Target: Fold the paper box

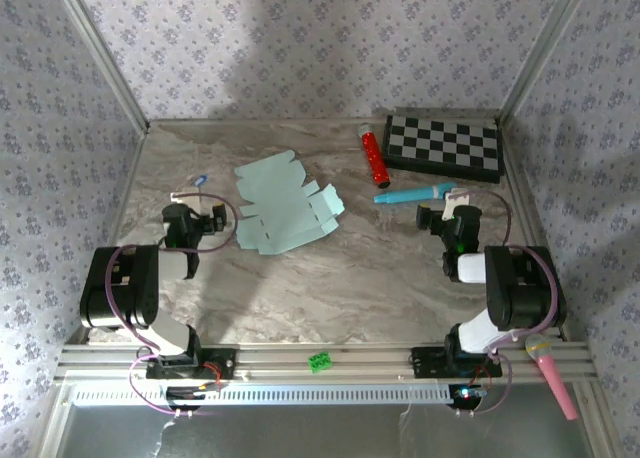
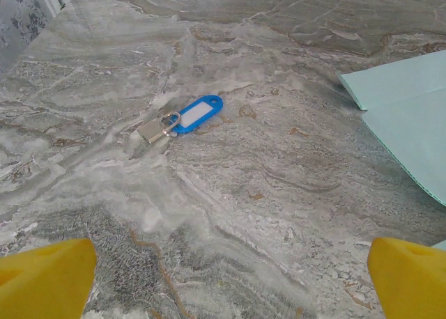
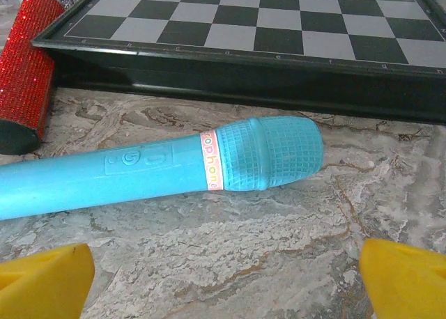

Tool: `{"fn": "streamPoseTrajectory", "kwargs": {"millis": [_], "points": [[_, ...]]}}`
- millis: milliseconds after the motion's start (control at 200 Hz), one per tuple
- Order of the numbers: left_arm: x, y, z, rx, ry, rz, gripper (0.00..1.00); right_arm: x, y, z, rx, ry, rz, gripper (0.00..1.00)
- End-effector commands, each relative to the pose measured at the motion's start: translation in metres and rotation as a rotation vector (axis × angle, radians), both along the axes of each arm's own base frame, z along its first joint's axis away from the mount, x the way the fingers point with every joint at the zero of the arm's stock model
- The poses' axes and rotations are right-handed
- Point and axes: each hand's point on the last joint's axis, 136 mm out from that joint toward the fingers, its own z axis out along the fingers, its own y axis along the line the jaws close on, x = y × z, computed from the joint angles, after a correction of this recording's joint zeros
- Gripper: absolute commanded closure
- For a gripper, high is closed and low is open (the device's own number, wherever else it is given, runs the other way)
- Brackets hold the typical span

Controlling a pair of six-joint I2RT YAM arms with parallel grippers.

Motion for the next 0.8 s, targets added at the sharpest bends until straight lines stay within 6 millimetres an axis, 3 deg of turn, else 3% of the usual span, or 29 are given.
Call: {"fn": "streamPoseTrajectory", "kwargs": {"millis": [0,800], "points": [[0.0040,0.0004,0.0068,-0.003,-0.019,0.004,0.00,0.0047,-0.0008,0.0052,-0.022,-0.015,-0.004,0.01],[0.0043,0.0006,0.0073,-0.005,-0.021,0.005,0.00,0.0050,-0.0011,0.0045,-0.007,-0.011,0.004,0.01]]}}
